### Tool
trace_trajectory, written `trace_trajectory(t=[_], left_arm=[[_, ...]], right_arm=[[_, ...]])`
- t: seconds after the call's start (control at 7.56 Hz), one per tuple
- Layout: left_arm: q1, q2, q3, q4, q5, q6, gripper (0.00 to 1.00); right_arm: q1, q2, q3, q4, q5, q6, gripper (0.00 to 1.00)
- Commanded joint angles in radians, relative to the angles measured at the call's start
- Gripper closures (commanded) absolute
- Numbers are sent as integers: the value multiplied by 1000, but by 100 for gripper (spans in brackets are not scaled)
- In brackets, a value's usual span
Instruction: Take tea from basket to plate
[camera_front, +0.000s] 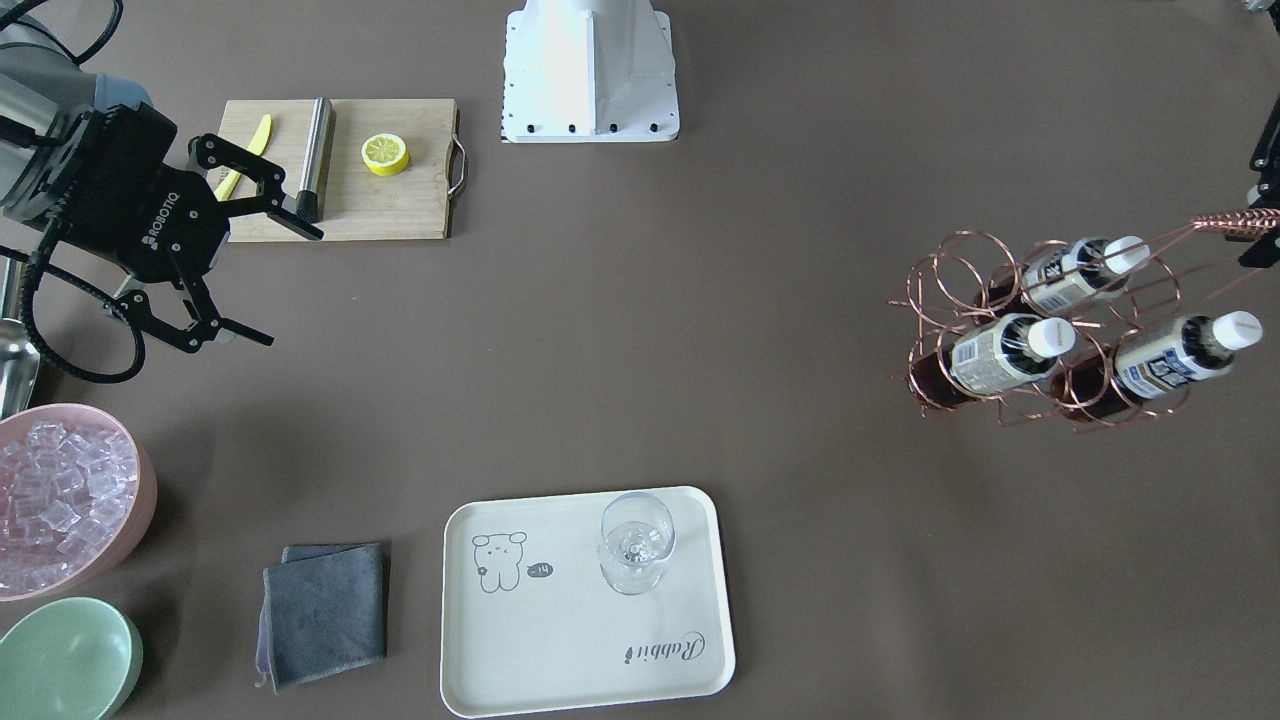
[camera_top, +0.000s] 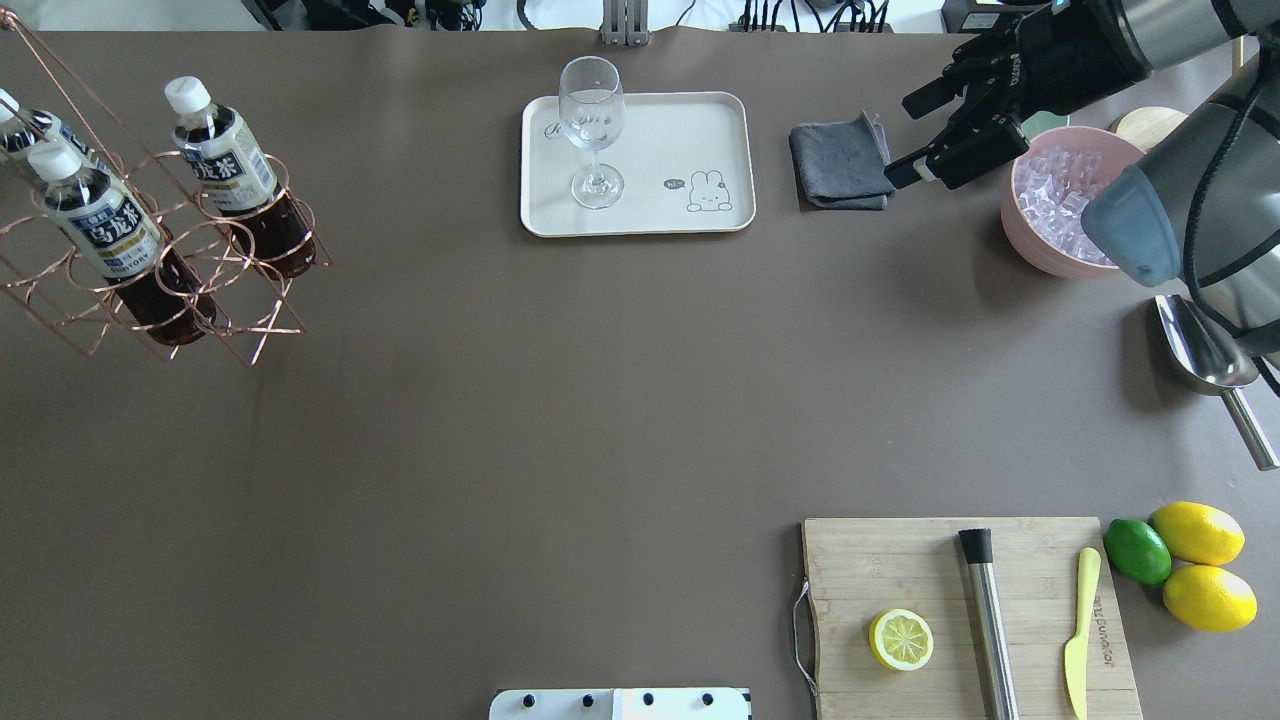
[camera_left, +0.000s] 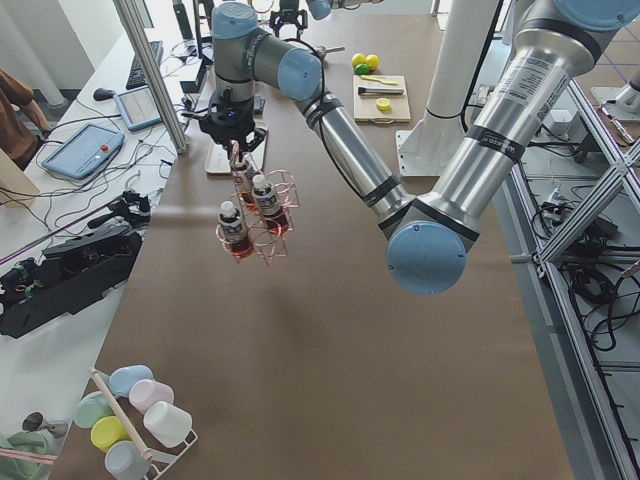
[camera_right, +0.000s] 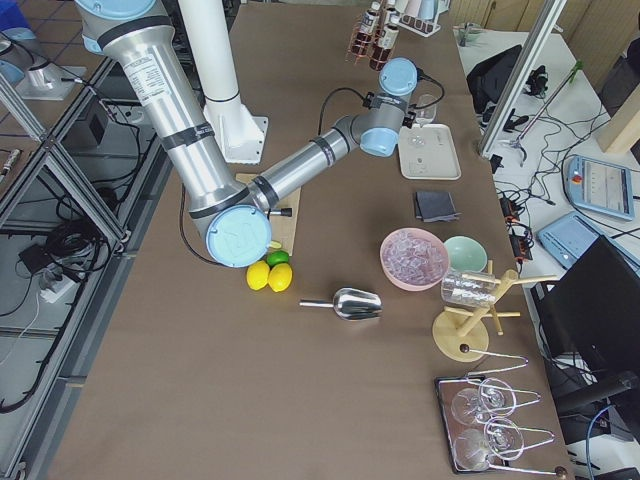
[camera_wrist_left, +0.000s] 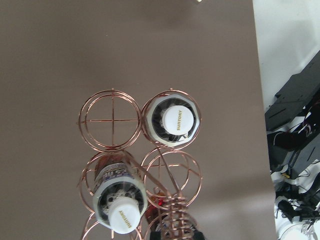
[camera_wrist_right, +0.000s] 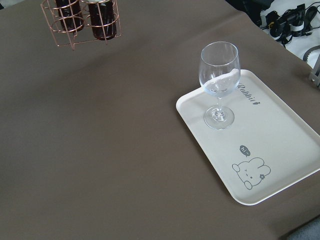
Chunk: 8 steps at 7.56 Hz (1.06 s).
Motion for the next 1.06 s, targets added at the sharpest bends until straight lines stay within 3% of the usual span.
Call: trace_trajectory(t=[0.0,0.13,0.4,0.93], left_arm=[[118,-15,-113,27,3,-286,100],[160,-58,-131,45,4,-407,100],[180,-84,-219,159,3,-465,100],[337,-161,-222,164,47,-590,100]], right_arm=[[-6,-1,0,0,1,1,0],[-8,-1,-2,0,-1,1,0],[-12,-1,-2,0,-1,1,0],[-14,-5,-2,2,-2,1,0]])
